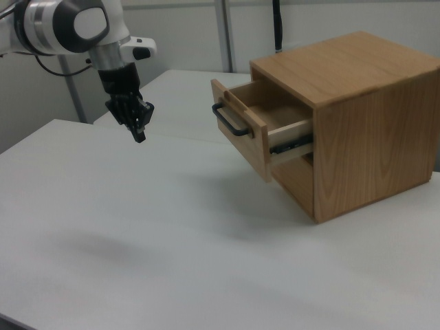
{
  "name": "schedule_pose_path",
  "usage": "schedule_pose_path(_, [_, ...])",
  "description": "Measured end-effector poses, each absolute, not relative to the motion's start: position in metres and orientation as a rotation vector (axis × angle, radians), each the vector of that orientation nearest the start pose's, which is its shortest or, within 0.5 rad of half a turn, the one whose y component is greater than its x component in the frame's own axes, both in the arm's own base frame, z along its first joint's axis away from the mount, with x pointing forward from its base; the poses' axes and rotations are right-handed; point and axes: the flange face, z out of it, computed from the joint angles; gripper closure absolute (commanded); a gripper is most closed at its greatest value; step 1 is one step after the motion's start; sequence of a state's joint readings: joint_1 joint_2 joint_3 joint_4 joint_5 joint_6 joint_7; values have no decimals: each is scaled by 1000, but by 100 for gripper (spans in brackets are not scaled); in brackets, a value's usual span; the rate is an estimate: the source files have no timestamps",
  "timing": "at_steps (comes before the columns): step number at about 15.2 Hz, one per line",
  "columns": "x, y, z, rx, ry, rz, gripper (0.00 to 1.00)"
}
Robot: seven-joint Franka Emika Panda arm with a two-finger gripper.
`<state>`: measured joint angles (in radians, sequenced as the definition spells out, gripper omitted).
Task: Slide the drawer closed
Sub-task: 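Move the gripper toward the open drawer's front panel near the black handle, then push the drawer front with the gripper into the wooden cabinet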
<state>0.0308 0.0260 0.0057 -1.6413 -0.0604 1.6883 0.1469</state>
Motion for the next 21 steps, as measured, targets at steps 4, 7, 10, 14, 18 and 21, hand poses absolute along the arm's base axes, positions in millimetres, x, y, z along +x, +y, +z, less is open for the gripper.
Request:
schedule_pose_path(4, [591,13,566,-3150,398,-95,100])
schedule_pose_path(7, [614,2,544,-3078,593,-159,100])
schedule_pose_path(10, [639,-15,525,-3025,761,-221,100])
schedule_pose_path(14, [660,-36,517,-2988,817,-331,100])
schedule_pose_path(18, [671,-54,514,-2981,848,-448,100])
schedule_pose_path(21, [678,-72,517,-2955,879,-556,100])
